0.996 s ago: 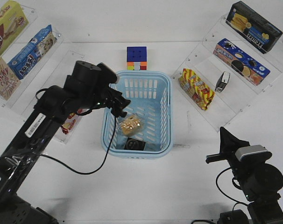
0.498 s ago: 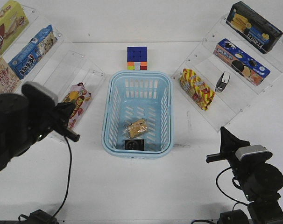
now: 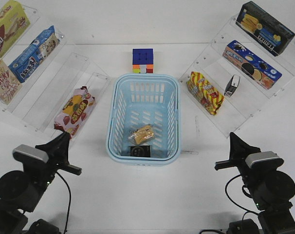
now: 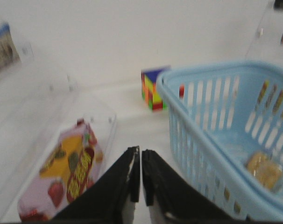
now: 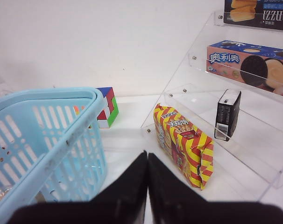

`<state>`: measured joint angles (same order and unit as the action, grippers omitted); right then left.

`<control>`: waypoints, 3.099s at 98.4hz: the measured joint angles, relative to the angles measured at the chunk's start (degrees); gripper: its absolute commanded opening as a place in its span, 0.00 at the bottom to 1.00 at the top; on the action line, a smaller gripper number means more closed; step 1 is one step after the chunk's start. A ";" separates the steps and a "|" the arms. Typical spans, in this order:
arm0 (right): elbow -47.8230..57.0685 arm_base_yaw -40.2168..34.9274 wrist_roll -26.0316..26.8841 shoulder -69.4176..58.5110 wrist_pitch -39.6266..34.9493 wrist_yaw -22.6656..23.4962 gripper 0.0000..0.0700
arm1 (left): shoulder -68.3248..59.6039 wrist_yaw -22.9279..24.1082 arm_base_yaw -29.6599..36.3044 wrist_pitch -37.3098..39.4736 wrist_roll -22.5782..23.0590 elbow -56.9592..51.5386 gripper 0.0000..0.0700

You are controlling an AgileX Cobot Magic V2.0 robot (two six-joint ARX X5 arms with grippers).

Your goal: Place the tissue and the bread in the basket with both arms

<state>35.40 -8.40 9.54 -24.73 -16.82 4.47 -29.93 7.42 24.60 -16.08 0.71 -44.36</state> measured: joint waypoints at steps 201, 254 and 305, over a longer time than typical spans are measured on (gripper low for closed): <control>-7.61 2.75 -9.81 4.74 8.66 -2.60 0.00 | 29.62 -7.76 -25.44 19.93 -0.20 42.42 0.00; -34.60 10.71 -20.59 24.20 10.43 -3.04 0.00 | 29.62 -7.76 -25.44 19.93 -0.20 42.42 0.00; -34.60 10.69 -17.16 24.65 10.25 -3.39 0.00 | 29.64 -7.76 -25.44 19.93 -0.20 42.42 0.00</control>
<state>0.80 2.28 -7.62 -0.08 -6.57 1.08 -0.30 -0.34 -0.84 3.86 0.51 -1.93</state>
